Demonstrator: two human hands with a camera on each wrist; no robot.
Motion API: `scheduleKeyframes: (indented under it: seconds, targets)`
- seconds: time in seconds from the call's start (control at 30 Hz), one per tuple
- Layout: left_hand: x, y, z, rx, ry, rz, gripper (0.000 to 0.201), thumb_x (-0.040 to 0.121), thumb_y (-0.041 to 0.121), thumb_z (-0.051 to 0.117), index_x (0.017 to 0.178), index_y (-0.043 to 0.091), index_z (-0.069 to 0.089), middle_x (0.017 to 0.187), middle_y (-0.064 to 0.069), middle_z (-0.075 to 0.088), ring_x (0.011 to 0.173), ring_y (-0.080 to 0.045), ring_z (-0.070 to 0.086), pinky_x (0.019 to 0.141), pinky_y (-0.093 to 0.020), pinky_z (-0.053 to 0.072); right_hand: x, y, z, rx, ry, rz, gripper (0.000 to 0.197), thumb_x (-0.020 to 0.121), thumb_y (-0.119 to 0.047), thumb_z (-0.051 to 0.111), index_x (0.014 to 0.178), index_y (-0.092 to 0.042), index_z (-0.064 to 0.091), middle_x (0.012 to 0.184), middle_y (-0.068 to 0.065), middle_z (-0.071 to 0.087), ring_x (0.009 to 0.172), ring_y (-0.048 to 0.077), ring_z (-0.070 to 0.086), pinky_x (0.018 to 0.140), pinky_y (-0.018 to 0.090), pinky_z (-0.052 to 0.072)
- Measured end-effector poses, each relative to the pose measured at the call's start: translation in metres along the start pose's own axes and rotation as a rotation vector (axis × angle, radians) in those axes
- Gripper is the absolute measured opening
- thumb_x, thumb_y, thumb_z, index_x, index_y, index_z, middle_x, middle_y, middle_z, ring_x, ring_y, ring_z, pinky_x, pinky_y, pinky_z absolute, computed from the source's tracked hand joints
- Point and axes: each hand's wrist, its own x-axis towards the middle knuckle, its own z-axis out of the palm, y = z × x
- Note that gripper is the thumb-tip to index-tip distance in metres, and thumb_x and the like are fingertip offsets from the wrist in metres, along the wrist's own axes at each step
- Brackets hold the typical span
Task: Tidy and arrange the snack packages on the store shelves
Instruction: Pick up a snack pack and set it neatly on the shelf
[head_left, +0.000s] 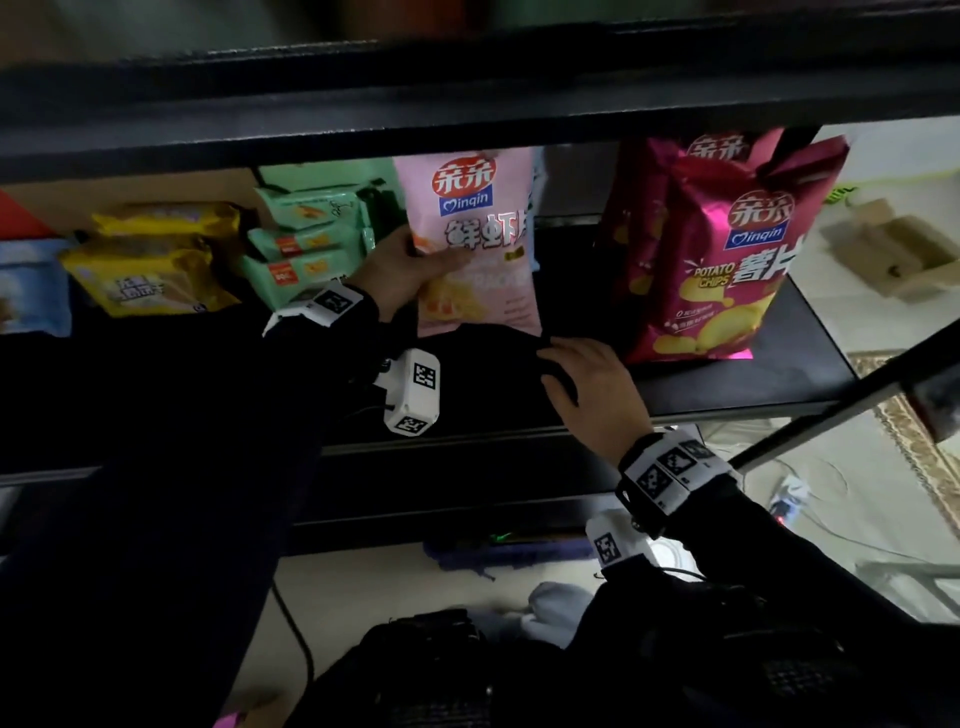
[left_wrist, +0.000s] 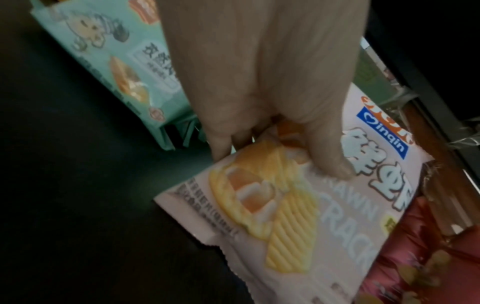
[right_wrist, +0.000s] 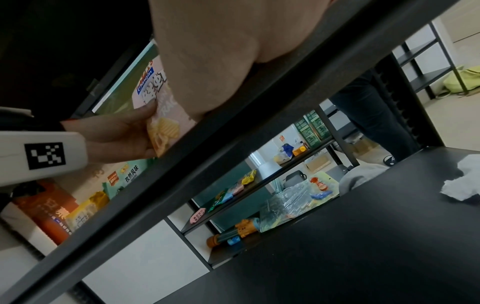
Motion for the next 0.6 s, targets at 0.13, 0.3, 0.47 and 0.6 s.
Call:
scheduleKeyframes:
  seconds: [0.13, 0.3, 0.47, 0.6]
  targets:
    - [0.002, 0.000, 0.006, 0.091, -0.003, -0.030, 0.054, 0.071, 0.037, 0.080, 0.119, 0.020, 0.063, 0.114, -0.003, 0.071, 0.104, -0.022, 0.068, 0.098, -0.047, 0.050, 0.000, -0.001, 0.001, -0.002, 0.018, -0.003, 0.031, 0.089, -0.011, 0.062, 0.118, -0.001, 0.064, 0.123, 0.015, 0.062, 0.119, 0.034, 0.052, 0.105, 0.039, 0.038]
    - [-0.002, 0.003, 0.009, 0.145, 0.014, -0.026, 0.043, 0.081, 0.034, 0.073, 0.121, 0.020, 0.062, 0.117, -0.004, 0.069, 0.107, -0.021, 0.066, 0.099, -0.046, 0.049, -0.001, -0.001, 0.002, -0.003, 0.024, -0.015, 0.030, 0.089, -0.010, 0.062, 0.118, -0.001, 0.064, 0.122, 0.016, 0.062, 0.118, 0.035, 0.052, 0.104, 0.039, 0.038]
    - [-0.021, 0.008, 0.006, 0.199, 0.093, 0.035, 0.044, 0.092, 0.046, 0.058, 0.116, 0.009, 0.064, 0.109, -0.005, 0.072, 0.098, -0.019, 0.069, 0.097, -0.043, 0.051, -0.001, -0.003, 0.001, 0.064, 0.029, 0.039, 0.027, 0.089, -0.006, 0.059, 0.115, -0.001, 0.063, 0.118, 0.016, 0.061, 0.114, 0.033, 0.051, 0.100, 0.027, 0.033]
    - [-0.051, -0.022, -0.032, 0.092, 0.585, 0.158, 0.017, 0.094, 0.012, 0.056, 0.109, 0.005, 0.060, 0.109, -0.011, 0.066, 0.103, -0.023, 0.063, 0.097, -0.036, 0.048, 0.011, -0.037, 0.004, 0.294, 0.125, 0.009, 0.018, 0.088, 0.003, 0.056, 0.105, 0.000, 0.063, 0.103, 0.005, 0.059, 0.101, 0.030, 0.058, 0.089, 0.022, 0.039]
